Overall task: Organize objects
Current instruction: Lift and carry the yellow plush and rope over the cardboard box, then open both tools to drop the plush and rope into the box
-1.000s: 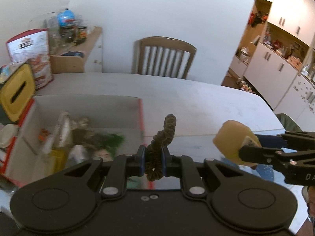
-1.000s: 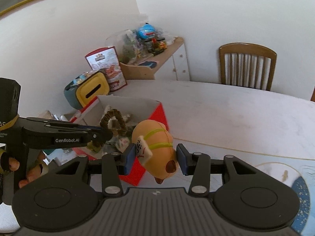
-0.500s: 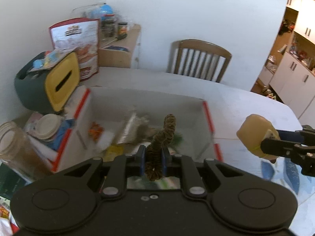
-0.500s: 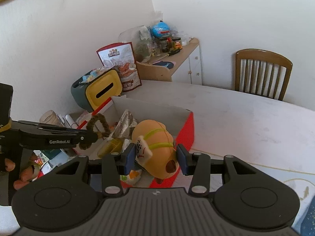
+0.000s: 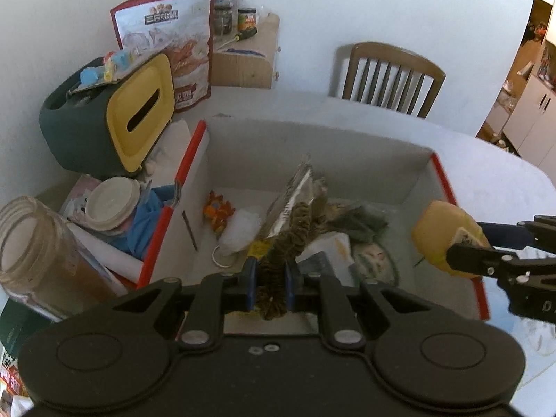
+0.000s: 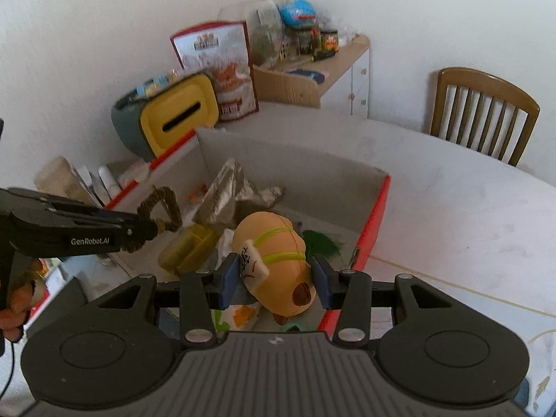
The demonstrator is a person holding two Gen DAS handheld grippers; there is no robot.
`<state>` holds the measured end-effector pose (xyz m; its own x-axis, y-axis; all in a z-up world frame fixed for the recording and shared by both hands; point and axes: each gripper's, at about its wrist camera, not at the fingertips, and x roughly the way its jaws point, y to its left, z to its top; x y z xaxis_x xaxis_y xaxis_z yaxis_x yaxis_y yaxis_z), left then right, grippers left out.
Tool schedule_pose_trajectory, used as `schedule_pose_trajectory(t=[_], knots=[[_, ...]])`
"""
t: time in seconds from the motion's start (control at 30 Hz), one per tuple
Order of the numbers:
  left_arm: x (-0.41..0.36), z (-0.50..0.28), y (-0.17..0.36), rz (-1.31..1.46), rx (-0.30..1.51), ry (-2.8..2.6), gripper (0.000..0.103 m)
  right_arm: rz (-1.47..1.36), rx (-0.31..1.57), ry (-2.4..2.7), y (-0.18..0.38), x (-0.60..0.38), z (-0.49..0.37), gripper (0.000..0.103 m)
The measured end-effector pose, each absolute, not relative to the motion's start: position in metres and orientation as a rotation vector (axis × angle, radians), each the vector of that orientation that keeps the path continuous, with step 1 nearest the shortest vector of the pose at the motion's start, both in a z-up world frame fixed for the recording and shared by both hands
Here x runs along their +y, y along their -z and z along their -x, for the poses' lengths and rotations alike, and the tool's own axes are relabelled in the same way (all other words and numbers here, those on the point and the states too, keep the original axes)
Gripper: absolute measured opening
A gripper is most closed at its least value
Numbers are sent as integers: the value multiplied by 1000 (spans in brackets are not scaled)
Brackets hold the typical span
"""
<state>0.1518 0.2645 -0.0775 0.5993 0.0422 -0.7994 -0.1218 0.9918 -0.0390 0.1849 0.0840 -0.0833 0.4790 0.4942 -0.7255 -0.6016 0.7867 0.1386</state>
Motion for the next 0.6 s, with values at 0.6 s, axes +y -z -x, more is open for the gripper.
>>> schedule_pose_trajectory(t=[0.6], knots=[[251,-179,110,22,1035,-6,14,230,902,-683,121,117,-195,45]])
